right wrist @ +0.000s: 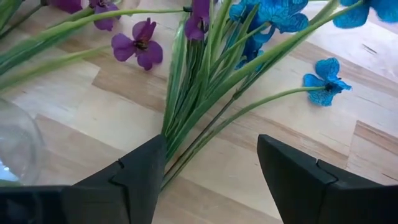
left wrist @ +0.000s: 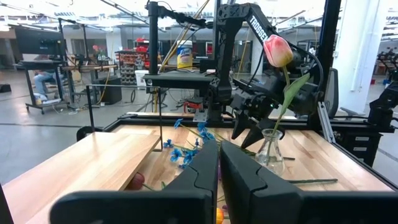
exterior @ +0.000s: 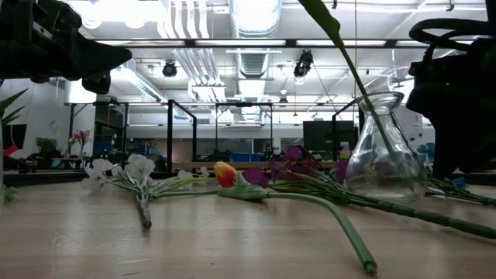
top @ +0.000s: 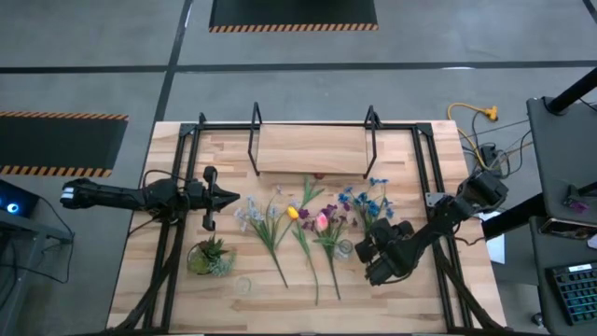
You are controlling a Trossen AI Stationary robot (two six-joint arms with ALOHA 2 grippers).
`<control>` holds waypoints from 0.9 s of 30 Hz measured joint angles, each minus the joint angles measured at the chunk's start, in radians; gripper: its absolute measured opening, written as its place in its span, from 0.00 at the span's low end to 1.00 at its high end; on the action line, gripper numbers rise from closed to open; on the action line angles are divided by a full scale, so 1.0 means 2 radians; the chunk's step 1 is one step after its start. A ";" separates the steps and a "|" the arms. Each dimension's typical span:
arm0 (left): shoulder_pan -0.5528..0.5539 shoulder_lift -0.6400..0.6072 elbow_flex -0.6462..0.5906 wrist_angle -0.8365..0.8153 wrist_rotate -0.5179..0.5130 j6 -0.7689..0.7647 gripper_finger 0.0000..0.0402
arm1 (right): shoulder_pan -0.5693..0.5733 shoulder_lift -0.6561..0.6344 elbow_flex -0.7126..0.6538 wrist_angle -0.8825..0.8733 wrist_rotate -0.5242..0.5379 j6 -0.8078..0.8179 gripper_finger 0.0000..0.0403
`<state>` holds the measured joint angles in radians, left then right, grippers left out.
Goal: Pick and place flowers into a vace then onto a shelf
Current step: Put the blue flowers into the right transparent vase
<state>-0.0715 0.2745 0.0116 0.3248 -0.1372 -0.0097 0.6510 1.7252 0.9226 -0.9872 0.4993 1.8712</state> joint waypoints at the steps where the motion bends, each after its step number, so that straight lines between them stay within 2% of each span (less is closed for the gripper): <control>1: 0.000 0.000 0.000 0.000 0.000 0.000 0.00 | 0.000 0.000 0.000 0.000 0.000 0.000 0.60; 10: 0.000 0.000 0.000 0.000 0.000 0.000 0.00 | 0.014 -0.008 0.000 0.006 -0.001 -0.015 0.58; 16: 0.000 0.000 0.000 0.000 0.000 0.000 0.00 | 0.025 0.002 -0.001 0.063 0.005 -0.041 0.57; 27: 0.000 0.000 0.000 0.000 0.000 0.000 0.00 | 0.027 0.010 -0.020 0.085 0.014 -0.034 0.57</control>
<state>-0.0715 0.2752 0.0116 0.3248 -0.1372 -0.0097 0.7048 1.7454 0.8821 -0.8163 0.5263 1.8038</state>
